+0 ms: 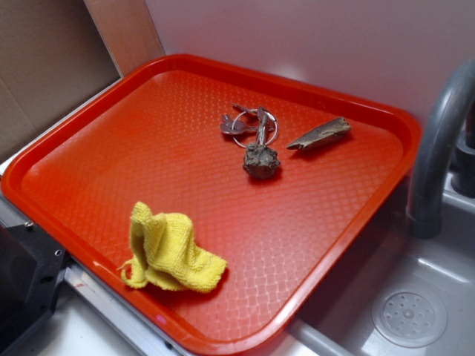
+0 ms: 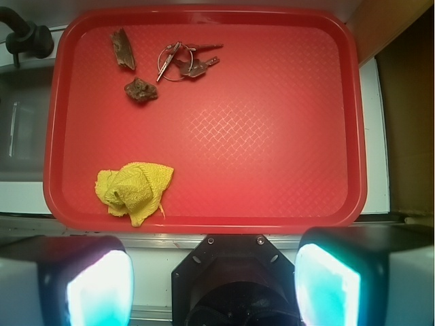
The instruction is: Grab the wood chip.
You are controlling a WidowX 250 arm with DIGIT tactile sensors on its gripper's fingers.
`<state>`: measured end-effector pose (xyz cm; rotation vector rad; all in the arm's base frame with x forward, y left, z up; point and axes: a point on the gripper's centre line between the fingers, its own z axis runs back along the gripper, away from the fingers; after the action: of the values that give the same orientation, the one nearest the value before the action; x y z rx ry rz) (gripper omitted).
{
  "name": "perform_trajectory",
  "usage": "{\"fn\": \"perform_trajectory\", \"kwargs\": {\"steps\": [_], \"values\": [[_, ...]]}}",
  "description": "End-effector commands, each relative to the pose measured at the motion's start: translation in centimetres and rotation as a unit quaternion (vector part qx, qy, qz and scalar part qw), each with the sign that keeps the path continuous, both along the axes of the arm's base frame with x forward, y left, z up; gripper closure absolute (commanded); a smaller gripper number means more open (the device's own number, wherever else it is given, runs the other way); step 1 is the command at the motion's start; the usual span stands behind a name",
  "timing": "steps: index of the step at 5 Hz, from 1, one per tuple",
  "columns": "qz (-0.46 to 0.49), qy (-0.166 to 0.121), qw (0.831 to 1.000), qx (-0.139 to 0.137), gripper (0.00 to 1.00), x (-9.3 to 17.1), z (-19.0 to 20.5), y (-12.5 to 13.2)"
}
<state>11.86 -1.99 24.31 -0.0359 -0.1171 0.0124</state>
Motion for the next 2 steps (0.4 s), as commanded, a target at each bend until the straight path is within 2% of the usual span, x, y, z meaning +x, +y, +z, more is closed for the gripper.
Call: {"fn": "perform_trajectory", "kwargs": {"steps": [1,2], "values": [[0.000,0.000,1.000,0.000,0.00,0.0,0.0,0.0],[-0.073,-0.011,0.997,-0.001,0.00,5.0,-1.9,-3.0]]}}
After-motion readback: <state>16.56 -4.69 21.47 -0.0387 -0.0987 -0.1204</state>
